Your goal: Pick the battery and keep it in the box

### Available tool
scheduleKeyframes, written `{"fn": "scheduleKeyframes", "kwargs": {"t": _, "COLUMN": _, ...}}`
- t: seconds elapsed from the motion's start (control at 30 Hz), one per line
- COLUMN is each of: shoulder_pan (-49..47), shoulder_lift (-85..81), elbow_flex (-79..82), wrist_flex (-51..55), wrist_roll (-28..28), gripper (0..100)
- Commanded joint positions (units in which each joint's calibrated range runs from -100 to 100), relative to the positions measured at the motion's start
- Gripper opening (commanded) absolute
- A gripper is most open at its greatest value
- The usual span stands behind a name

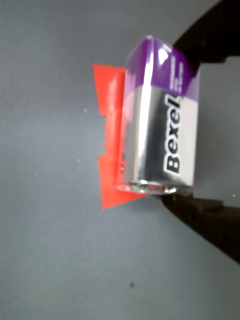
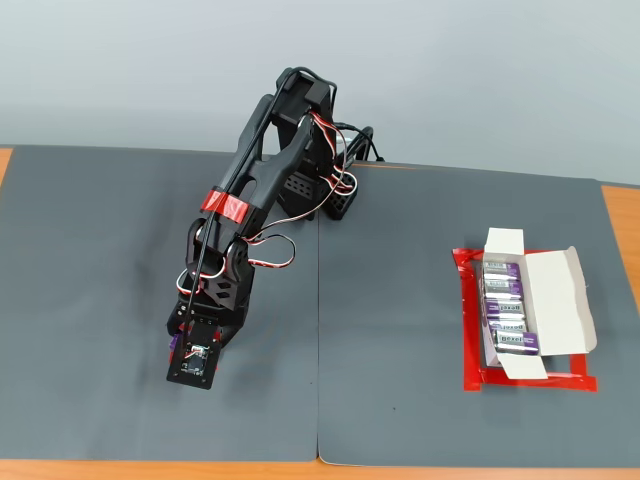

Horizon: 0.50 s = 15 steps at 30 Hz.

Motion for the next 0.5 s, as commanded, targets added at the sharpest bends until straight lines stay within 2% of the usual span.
{"fn": "scheduleKeyframes", "kwargs": {"t": 0.0, "shoulder_pan": 0.4, "shoulder_lift": -0.2, "elbow_flex": -1.6, "wrist_flex": 0.1, "wrist_roll": 0.0, "gripper": 14}}
{"fn": "scheduleKeyframes", "kwargs": {"t": 0.47, "shoulder_pan": 0.5, "shoulder_lift": -1.3, "elbow_flex": -1.5, "wrist_flex": 0.1, "wrist_roll": -0.1, "gripper": 14}}
